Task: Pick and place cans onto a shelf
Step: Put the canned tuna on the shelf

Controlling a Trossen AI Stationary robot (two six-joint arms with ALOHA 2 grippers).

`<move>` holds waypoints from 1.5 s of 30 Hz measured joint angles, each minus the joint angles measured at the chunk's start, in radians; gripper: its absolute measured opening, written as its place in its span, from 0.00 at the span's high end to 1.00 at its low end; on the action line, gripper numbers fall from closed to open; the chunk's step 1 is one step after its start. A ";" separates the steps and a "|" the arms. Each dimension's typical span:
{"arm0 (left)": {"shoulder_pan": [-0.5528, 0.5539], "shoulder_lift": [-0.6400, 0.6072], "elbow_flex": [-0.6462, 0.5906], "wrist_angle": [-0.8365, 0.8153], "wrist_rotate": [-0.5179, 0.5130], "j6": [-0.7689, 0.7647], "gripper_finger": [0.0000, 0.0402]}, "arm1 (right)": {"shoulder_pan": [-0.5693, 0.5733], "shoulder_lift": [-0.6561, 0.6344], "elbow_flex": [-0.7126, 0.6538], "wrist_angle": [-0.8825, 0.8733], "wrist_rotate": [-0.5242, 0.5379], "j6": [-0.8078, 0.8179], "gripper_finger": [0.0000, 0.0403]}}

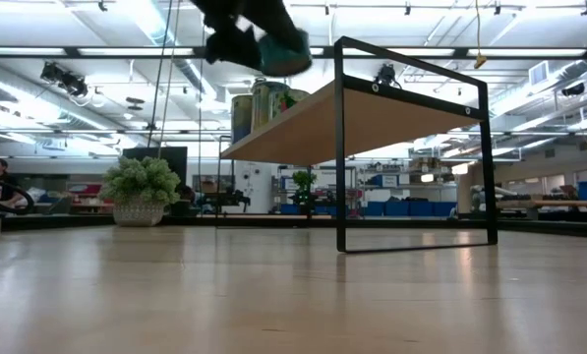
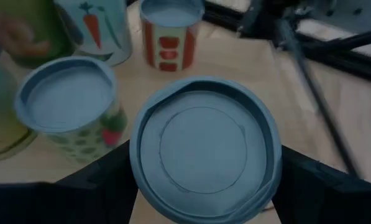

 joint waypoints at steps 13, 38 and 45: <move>0.023 0.207 0.133 -0.012 0.008 0.050 0.27 | -0.015 -0.001 0.000 0.031 0.001 -0.017 0.02; 0.020 0.247 0.138 -0.038 0.007 0.044 0.12 | -0.014 -0.002 0.000 0.084 -0.026 -0.017 0.02; 0.019 0.243 0.138 -0.037 -0.034 0.051 0.12 | -0.014 -0.002 0.000 0.084 -0.027 -0.028 0.02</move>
